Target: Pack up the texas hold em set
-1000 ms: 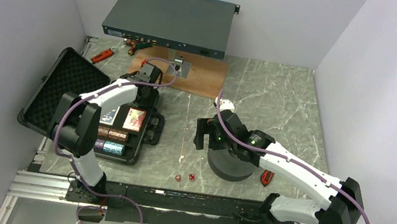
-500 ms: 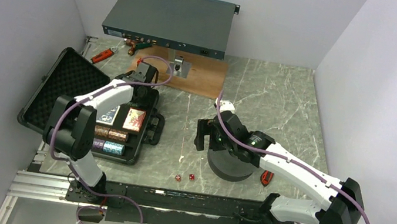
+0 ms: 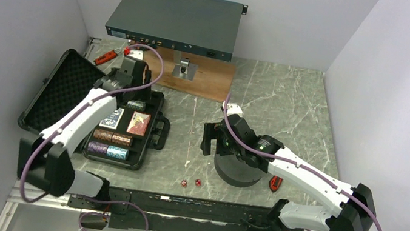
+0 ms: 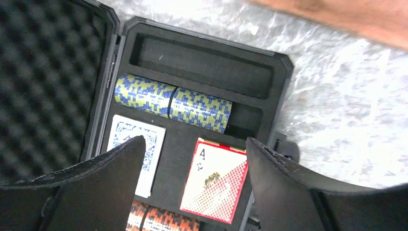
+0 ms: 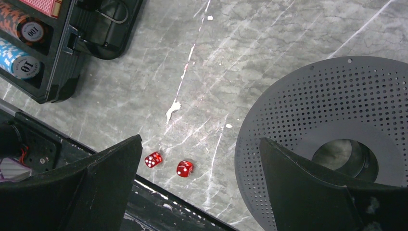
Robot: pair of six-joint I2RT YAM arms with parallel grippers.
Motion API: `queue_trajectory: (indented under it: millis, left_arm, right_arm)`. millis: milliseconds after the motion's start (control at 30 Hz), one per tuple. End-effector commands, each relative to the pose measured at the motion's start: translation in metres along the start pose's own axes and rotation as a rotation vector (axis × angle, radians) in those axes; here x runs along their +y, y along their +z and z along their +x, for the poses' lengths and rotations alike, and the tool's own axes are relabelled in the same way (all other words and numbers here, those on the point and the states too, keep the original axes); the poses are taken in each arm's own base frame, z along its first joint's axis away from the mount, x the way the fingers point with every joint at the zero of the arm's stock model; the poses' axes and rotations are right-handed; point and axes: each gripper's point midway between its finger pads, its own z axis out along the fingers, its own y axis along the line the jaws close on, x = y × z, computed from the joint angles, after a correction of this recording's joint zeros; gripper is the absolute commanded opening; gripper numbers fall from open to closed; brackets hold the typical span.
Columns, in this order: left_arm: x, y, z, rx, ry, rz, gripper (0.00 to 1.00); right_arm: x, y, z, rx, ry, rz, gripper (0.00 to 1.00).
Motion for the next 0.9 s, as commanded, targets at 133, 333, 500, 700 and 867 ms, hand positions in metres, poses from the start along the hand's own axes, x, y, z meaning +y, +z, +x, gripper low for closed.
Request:
queue_trajectory:
  millis: [133,333,500,700,867]
  left_arm:
    - [0.009,-0.078,-0.045,-0.196,0.009,0.100,1.00]
    - [0.037,-0.111,-0.052,-0.270,0.041,0.039,1.00]
    - [0.054,-0.115,-0.043,-0.350,0.022,-0.012,1.00]
    - [0.065,-0.125,-0.034,-0.445,-0.015,-0.011,1.00]
    - [0.075,-0.128,-0.033,-0.464,-0.002,-0.048,0.99]
  right_arm:
    - [0.003,0.000,-0.013,-0.033,0.002,0.004,0.95]
    - [-0.001,0.001,-0.011,-0.021,-0.003,0.026,0.95]
    - [-0.002,0.006,-0.002,0.019,-0.009,0.036,0.95]
    - [-0.005,0.011,0.020,0.103,-0.030,0.058,0.94]
    - [-0.004,0.020,0.042,0.176,-0.044,0.068,0.92]
